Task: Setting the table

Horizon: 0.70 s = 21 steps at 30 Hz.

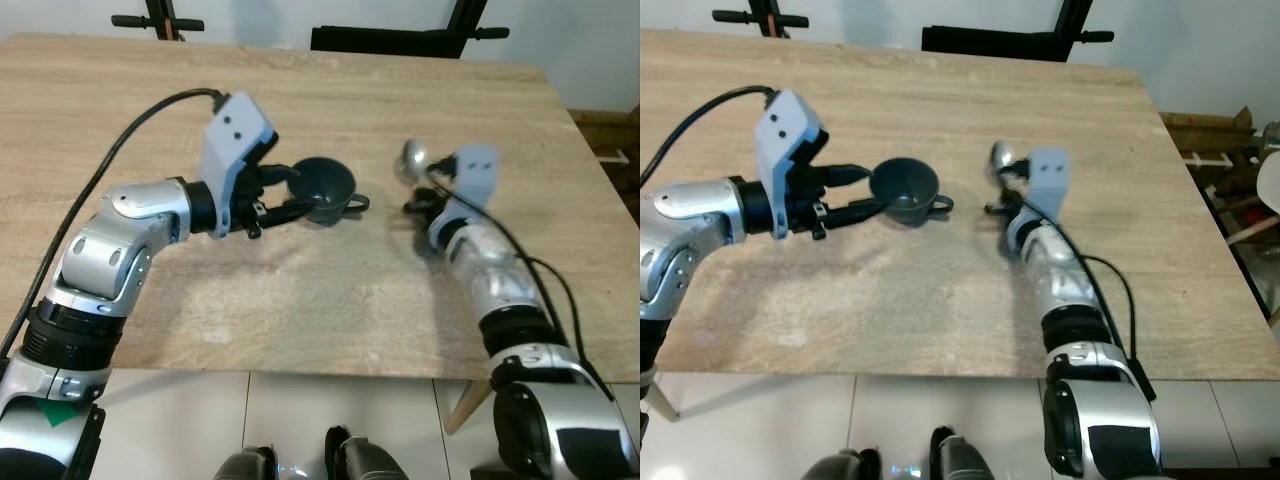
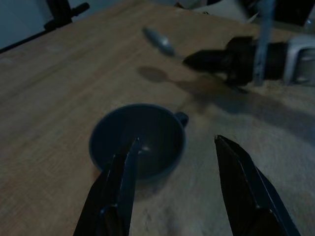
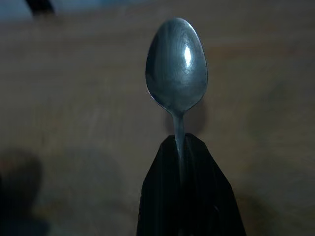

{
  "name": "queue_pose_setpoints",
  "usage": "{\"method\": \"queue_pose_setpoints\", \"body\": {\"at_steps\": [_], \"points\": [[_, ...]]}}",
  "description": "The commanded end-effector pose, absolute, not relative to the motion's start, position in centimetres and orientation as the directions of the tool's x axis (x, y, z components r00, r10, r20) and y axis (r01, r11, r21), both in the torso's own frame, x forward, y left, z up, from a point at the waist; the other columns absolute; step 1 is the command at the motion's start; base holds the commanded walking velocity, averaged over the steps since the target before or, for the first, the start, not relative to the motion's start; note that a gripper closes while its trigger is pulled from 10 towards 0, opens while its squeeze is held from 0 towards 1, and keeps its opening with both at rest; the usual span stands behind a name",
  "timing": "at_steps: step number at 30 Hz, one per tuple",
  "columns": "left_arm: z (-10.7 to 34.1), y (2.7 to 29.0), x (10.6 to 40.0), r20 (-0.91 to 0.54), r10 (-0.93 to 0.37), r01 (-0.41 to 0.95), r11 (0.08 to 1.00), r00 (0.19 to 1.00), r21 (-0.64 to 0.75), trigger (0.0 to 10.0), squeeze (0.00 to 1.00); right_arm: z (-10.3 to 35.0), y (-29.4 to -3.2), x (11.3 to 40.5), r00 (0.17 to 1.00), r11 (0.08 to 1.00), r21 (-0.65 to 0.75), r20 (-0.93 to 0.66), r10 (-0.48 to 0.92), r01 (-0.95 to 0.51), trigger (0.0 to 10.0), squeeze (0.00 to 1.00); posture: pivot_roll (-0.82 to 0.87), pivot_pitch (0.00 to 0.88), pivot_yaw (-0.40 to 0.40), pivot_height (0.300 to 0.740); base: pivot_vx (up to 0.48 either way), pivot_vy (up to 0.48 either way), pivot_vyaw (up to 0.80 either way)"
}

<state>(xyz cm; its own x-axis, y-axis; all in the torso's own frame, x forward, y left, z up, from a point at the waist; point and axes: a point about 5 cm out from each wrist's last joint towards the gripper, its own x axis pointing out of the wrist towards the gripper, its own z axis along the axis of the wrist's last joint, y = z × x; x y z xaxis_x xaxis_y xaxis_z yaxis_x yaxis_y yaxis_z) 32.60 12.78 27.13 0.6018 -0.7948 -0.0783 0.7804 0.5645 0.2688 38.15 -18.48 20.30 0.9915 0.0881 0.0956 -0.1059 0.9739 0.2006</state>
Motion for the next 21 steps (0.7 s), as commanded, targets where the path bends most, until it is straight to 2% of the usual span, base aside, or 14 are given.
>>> {"method": "queue_pose_setpoints", "body": {"at_steps": [1, 4, 9, 12, 13, 15, 21], "points": [[26.8, 12.9, 32.2, -0.073, -0.794, 0.782, 0.571, 0.603, 0.249, 10.0, 0.00, 21.0, -18.9, 37.0, 0.987, 0.962, 0.249, 0.142, 0.079, -0.113, 10.0, 0.00, -0.01, 0.110, 0.022, 0.740, 0.000, 0.000, 0.00], [26.7, 12.9, 31.7, -0.070, -0.801, 0.787, 0.563, 0.595, 0.250, 10.0, 0.00, 21.6, -18.9, 35.2, 0.977, 0.967, 0.228, 0.203, 0.065, -0.111, 10.0, 0.00, -0.02, 0.102, 0.025, 0.740, 0.000, 0.000, 0.00], [26.9, 13.1, 31.6, -0.029, -0.774, 0.753, 0.607, 0.633, 0.253, 10.0, 0.00, 22.2, -18.2, 32.8, 0.953, 0.977, 0.181, 0.297, 0.058, -0.116, 10.0, 0.00, -0.05, 0.088, 0.037, 0.740, 0.000, 0.000, 0.00], [26.7, 13.3, 32.0, 0.032, -0.679, 0.648, 0.712, 0.733, 0.269, 10.0, 0.00, 21.8, -16.4, 30.2, 0.928, 0.979, 0.162, 0.369, 0.054, -0.121, 10.0, 0.00, -0.08, 0.079, 0.050, 0.740, 0.000, 0.000, 0.00], [26.7, 13.3, 32.0, 0.032, -0.679, 0.648, 0.712, 0.733, 0.269, 10.0, 0.00, 21.8, -16.4, 30.2, 0.928, 0.979, 0.162, 0.369, 0.054, -0.121, 10.0, 0.00, -0.08, 0.079, 0.050, 0.740, 0.000, 0.000, 0.00], [26.0, 13.6, 32.3, 0.052, -0.602, 0.574, 0.781, 0.797, 0.244, 10.0, 0.00, 21.1, -15.8, 29.3, 0.931, 0.982, 0.168, 0.363, 0.024, -0.091, 10.0, 0.00, -0.10, 0.074, 0.056, 0.740, 0.000, 0.000, 0.00], [23.9, 14.4, 32.0, 0.062, -0.438, 0.421, 0.887, 0.897, 0.188, 10.0, 0.00, 20.1, -16.8, 28.5, 0.949, 0.985, 0.172, 0.312, -0.040, -0.015, 10.0, 0.00, -0.10, 0.071, 0.059, 0.740, 0.000, 0.000, 0.00]]}}
